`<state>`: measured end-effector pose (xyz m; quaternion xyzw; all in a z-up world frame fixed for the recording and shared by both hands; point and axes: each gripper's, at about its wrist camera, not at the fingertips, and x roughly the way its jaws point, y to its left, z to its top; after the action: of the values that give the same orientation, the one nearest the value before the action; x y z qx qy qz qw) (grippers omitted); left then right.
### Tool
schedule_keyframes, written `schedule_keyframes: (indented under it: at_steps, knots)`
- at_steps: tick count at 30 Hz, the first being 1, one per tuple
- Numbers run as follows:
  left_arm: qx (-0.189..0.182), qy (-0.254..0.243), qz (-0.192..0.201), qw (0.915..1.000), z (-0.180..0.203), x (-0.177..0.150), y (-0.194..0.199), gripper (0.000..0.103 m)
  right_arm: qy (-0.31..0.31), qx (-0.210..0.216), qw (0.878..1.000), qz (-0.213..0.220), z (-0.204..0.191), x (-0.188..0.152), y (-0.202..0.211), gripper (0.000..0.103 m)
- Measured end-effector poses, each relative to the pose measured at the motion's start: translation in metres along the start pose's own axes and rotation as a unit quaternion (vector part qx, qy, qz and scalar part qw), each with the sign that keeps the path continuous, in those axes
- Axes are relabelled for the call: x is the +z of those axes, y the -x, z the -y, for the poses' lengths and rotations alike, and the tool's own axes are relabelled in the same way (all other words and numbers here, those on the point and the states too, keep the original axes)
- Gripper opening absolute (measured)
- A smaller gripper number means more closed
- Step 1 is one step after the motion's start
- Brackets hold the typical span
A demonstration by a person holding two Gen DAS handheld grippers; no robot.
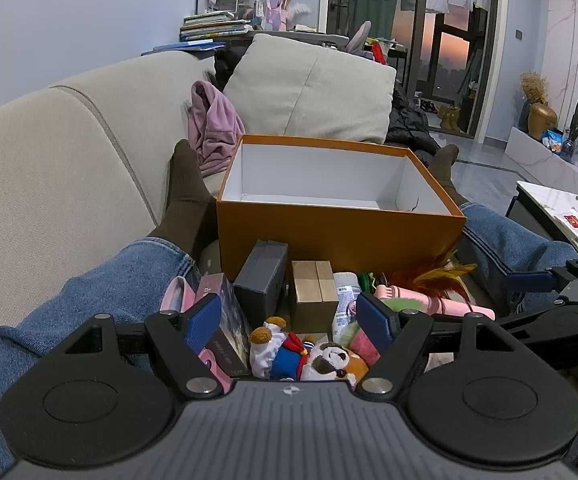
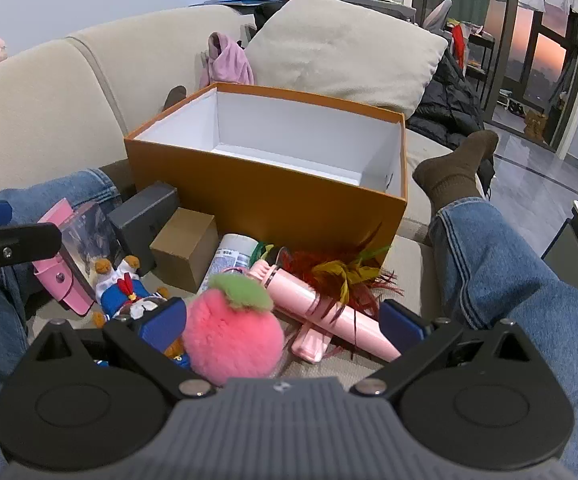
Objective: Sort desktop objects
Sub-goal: 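Grasp the pink wallet with the left gripper while the right grasps the purple box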
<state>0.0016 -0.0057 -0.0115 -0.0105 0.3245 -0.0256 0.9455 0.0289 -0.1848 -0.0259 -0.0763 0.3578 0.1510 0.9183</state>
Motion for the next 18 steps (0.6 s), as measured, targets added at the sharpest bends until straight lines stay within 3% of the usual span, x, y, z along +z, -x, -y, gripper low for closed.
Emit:
schedule_keyframes:
  at_steps: [18]
  knots:
    - [-0.003, 0.005, -0.011, 0.9999, 0.0001, -0.0023, -0.0052, 0.088, -0.004, -0.003, 1.0, -0.009, 0.002, -0.0012, -0.0047, 0.102]
